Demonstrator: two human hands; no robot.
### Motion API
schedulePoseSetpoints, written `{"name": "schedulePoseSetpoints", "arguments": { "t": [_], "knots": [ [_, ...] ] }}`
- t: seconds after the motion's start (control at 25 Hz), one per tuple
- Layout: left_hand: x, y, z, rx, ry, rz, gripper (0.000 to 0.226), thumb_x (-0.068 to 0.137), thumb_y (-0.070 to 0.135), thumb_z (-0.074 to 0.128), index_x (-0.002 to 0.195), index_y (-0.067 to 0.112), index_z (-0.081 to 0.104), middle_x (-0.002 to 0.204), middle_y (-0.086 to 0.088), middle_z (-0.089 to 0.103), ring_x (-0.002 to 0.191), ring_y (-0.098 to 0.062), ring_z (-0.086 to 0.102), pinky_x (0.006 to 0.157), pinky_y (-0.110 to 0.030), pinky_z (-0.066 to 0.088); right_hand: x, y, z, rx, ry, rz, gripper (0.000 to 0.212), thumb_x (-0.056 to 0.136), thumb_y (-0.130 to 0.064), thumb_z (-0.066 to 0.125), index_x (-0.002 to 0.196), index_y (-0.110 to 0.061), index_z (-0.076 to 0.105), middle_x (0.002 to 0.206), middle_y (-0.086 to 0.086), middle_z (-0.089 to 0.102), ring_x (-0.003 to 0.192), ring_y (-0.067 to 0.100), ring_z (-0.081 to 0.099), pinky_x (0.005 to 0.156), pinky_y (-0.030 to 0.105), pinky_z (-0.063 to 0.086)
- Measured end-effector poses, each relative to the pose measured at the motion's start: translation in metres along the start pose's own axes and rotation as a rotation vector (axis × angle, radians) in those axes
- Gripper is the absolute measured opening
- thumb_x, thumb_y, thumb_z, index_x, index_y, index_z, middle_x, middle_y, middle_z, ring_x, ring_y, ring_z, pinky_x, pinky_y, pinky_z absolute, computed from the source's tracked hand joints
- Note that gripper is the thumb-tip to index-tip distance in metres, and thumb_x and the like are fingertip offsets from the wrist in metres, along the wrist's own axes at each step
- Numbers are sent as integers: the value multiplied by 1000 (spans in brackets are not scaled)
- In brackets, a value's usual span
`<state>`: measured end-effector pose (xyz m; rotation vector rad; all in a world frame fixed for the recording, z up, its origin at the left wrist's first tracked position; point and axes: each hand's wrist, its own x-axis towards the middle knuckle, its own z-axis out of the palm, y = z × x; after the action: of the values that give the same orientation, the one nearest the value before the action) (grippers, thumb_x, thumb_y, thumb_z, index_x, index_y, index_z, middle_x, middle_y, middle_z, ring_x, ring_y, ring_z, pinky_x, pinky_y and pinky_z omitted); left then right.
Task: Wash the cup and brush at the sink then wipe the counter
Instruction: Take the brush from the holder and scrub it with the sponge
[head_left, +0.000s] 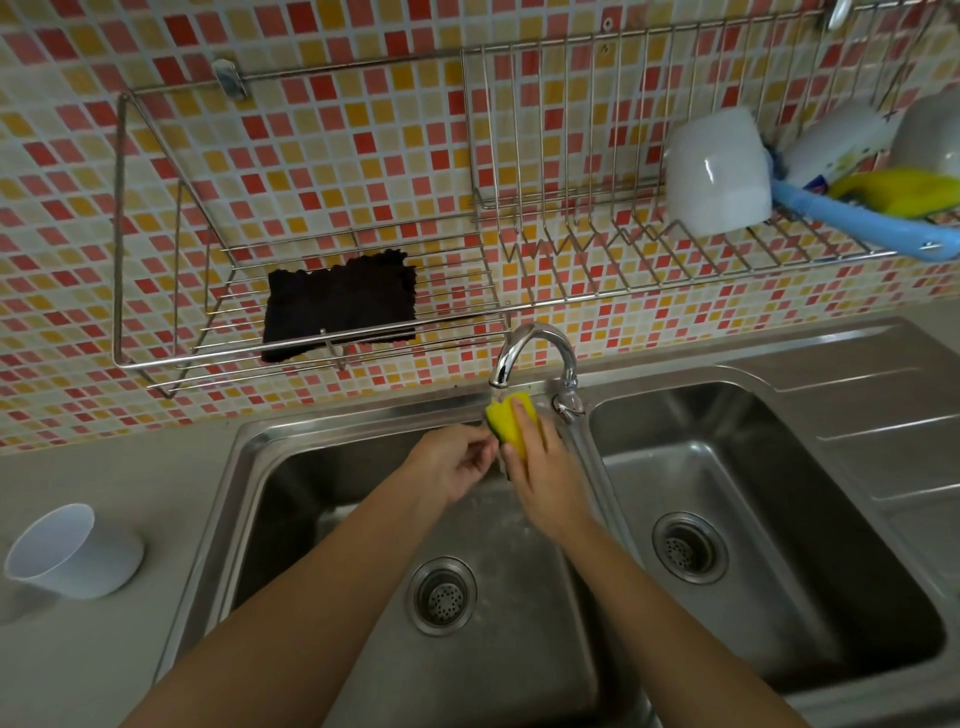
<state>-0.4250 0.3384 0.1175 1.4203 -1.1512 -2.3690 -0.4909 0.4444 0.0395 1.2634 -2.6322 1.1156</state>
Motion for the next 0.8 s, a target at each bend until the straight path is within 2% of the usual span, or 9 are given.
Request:
{"name": "schedulePoseSetpoints", "arguments": {
  "t": [0.08,0.12,0.2,0.24,0.32,0.44,0.56,0.68,0.8],
  "knots": [
    [1,-1,-3,128,28,88,19,89,-3,54,71,-2,59,65,-13,58,57,-15,55,47,-14,49,-1,0,-1,-2,-20,8,57,97,-46,26,148,-22,18,138,12,41,111,27,51,83,38,48],
    [3,-3,-6,282,47,188,20,87,-2,56,69,1,63,68,-16,61,61,-19,57,55,-19,52,-2,1,-1,14,-7,45,55,98,-42,30,148,-22,18,139,12,40,112,26,51,85,36,46],
    [9,-8,-17,784,72,532,21,85,4,61,69,10,72,75,-16,69,68,-21,61,72,-27,52,-4,3,-1,2,0,42,54,98,-39,31,148,-23,18,141,11,39,113,26,51,87,36,46],
    [10,-9,-22,1034,57,744,17,85,8,61,75,11,75,78,-13,72,69,-18,62,74,-27,50,-5,5,-1,-32,-22,9,54,98,-40,31,148,-23,18,141,11,39,112,25,51,87,36,47],
    [13,-12,-31,1307,20,1034,15,87,13,61,91,9,75,84,-9,73,71,-18,63,76,-28,50,-6,9,-2,-42,-26,43,52,99,-39,31,147,-24,20,141,9,39,112,24,52,86,36,48],
    [15,-14,-39,1356,17,1191,19,89,14,60,102,9,72,90,-8,74,79,-22,67,79,-32,53,-10,7,-4,-26,17,111,51,99,-38,32,146,-22,23,140,9,39,115,24,51,86,35,47],
    [16,-15,-43,1374,-16,1453,25,87,20,53,95,7,73,83,-8,74,73,-22,69,66,-34,58,-13,4,-6,-50,9,36,51,99,-37,33,146,-21,24,137,9,43,108,24,54,79,35,50],
    [21,-17,-41,1434,15,1687,19,79,8,61,94,3,72,87,-12,74,76,-25,70,66,-33,59,-8,9,-10,8,84,197,50,99,-37,32,145,-21,25,136,10,43,108,25,54,82,36,49],
    [25,-17,-42,1496,-9,1793,29,68,-5,72,95,2,71,94,-13,73,82,-25,70,75,-35,58,-12,1,-11,33,52,71,51,99,-38,31,147,-23,23,141,8,40,112,23,53,84,35,47]
  ]
}}
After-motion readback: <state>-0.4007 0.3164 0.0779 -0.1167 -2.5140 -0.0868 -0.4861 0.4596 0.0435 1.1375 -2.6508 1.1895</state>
